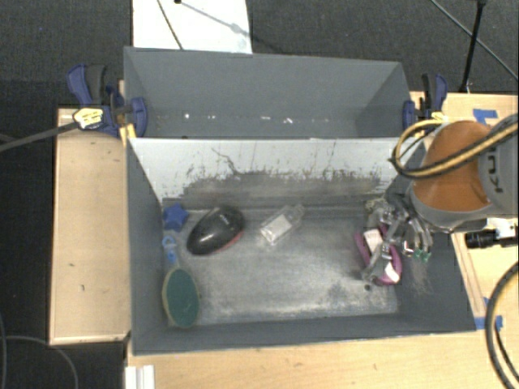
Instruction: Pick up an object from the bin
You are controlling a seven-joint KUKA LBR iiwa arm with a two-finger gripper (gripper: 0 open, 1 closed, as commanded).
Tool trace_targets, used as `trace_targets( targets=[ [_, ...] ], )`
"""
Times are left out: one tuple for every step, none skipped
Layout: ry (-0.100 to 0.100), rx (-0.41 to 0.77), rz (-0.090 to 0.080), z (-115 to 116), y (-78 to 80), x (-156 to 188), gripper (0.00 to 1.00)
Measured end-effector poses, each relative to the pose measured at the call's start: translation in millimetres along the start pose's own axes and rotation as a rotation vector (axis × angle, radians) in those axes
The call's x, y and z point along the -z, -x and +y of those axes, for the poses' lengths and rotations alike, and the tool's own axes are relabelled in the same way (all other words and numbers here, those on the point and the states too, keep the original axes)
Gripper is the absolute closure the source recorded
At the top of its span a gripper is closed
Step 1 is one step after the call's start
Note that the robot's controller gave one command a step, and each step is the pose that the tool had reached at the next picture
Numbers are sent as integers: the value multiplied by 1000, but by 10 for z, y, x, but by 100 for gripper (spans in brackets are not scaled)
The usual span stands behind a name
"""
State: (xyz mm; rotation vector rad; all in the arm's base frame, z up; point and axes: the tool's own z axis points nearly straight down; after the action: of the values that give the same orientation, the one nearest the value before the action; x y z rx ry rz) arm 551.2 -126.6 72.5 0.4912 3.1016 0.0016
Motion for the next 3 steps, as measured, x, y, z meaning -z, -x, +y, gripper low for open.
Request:
trace_targets(
  targets=[
    [6, 304, 9, -50, 294, -27, 0],
    [10, 301, 4, -25, 301, -23, 100],
    [4, 213, 4, 94, 213, -21, 100]
  ],
)
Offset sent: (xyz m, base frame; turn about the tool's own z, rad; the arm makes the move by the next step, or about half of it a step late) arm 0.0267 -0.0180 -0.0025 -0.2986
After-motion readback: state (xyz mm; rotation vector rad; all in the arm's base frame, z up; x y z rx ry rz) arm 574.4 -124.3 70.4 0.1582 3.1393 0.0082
